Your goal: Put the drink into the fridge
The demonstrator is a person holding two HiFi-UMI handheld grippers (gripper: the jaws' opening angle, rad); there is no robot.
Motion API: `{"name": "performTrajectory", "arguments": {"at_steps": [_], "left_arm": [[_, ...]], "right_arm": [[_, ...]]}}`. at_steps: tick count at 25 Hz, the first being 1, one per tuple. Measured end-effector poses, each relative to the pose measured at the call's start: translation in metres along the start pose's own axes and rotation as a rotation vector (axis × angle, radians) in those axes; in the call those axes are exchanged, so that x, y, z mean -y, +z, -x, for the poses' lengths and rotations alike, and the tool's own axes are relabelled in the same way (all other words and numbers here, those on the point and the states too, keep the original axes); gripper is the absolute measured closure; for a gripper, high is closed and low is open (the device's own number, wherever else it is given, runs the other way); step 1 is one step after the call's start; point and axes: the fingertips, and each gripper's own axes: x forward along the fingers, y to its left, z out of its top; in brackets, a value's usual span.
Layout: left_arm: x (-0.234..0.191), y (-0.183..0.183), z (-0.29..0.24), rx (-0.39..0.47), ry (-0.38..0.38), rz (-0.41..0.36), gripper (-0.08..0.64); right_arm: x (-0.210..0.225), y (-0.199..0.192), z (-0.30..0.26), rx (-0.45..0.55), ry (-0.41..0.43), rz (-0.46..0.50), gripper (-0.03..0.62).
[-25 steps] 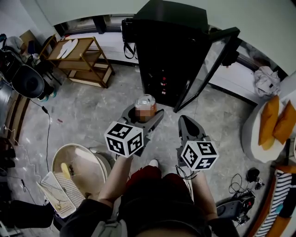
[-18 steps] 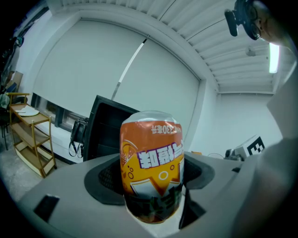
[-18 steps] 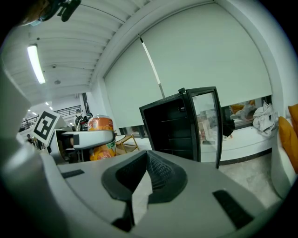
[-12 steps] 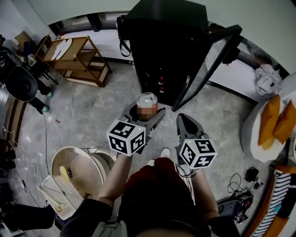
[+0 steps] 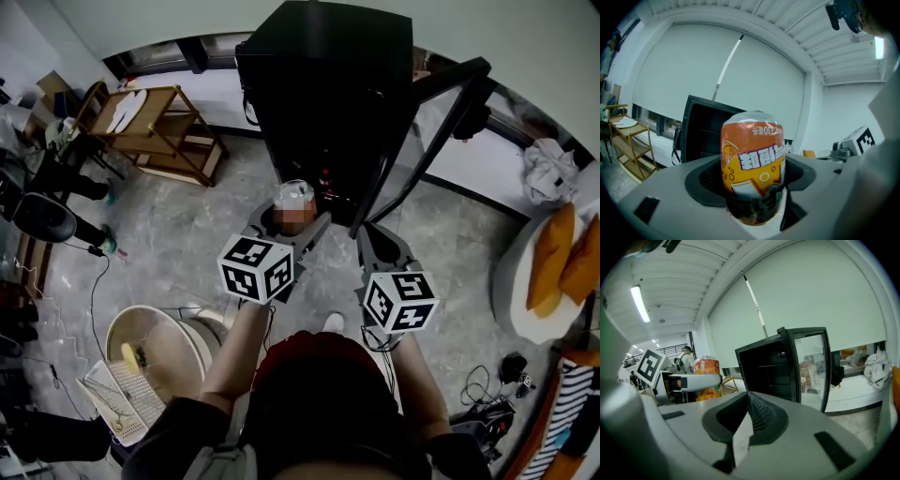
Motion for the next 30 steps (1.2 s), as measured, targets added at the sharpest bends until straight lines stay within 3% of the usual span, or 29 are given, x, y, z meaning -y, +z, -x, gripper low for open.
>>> {"name": "performTrajectory", "arguments": {"at_steps": [12, 21, 30], "left_arm": [[-0.014, -0.011, -0.041, -0.025, 0.036, -0.005, 0.216], [-0.059, -0.02, -0.087, -0.011, 0.031, -0.021, 0.216], [-0.113, -0.049, -0.135, -0.011, 0.009, -0.008, 0.216]], "right_arm": [[0.02, -0.008, -0.041, -0.027, 0.038, -0.026, 0.574], [0.044, -0.017, -0.096, -0.036, -0.016, -0.039, 0.574], [0.052, -0.054, -0.161, -0.095, -0.037, -0.017, 0.574]]}}
